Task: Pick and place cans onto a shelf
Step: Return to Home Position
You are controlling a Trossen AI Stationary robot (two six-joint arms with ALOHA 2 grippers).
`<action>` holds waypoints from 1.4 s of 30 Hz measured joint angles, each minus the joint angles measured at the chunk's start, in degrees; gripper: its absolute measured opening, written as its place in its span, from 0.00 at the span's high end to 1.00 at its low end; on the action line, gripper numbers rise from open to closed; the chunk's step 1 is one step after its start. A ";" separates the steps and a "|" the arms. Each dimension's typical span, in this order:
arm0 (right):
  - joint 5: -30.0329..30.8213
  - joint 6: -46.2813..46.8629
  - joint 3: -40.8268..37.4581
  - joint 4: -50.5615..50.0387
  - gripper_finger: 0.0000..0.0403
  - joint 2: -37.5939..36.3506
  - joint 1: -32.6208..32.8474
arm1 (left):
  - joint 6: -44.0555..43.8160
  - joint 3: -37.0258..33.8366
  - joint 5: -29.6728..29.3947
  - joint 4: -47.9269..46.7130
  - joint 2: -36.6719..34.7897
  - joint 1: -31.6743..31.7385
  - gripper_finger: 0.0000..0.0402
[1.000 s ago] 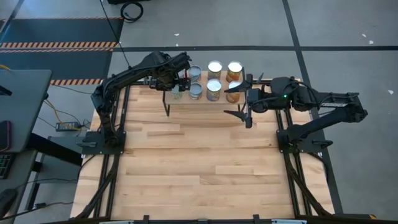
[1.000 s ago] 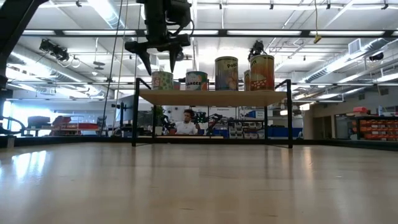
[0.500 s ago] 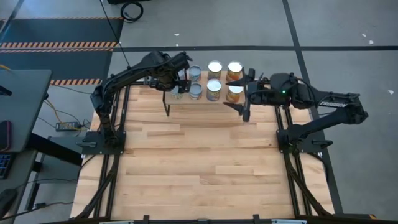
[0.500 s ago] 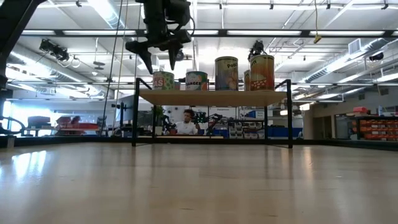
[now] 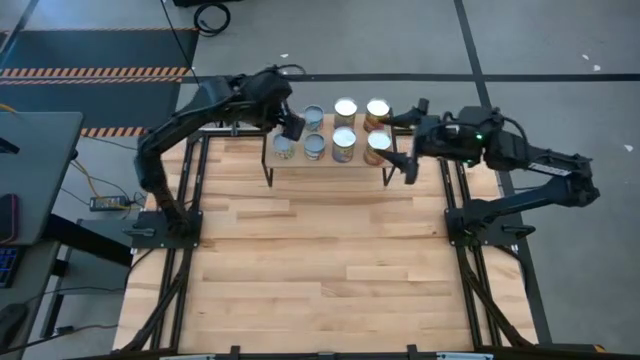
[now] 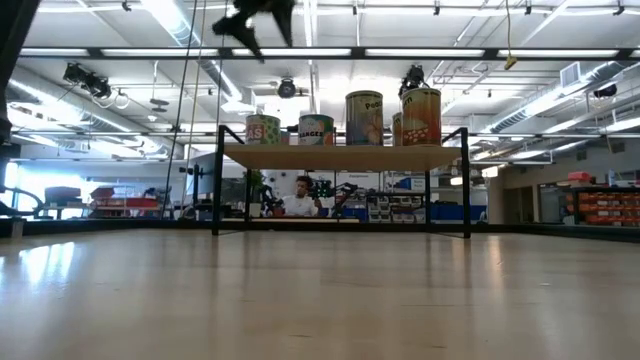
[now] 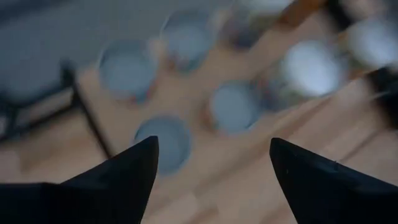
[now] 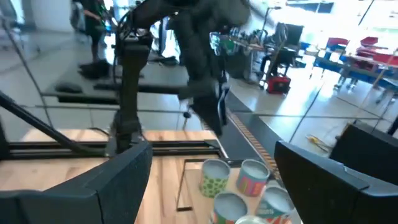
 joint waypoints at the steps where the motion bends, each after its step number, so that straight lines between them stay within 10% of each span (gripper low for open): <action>1: -0.66 0.51 -1.32 0.44 0.14 -1.40 -0.15 | 1.22 -0.63 -1.42 2.97 -1.26 -0.72 0.23; 12: -10.84 15.53 -8.91 9.42 0.40 -19.10 2.01 | 22.07 -12.55 7.61 54.78 -4.65 -13.27 0.49; 21: -9.84 21.69 -12.46 7.91 0.96 -30.67 3.98 | 35.32 -14.91 10.69 51.93 -5.34 -20.97 0.97; 28: -13.72 21.71 -25.82 22.66 0.86 -35.69 4.81 | 36.83 -16.16 22.47 46.40 -10.83 -25.63 0.98; 42: -9.52 34.07 -41.30 28.85 0.82 -37.55 4.76 | 28.44 -52.64 22.62 73.08 -34.66 -33.50 0.93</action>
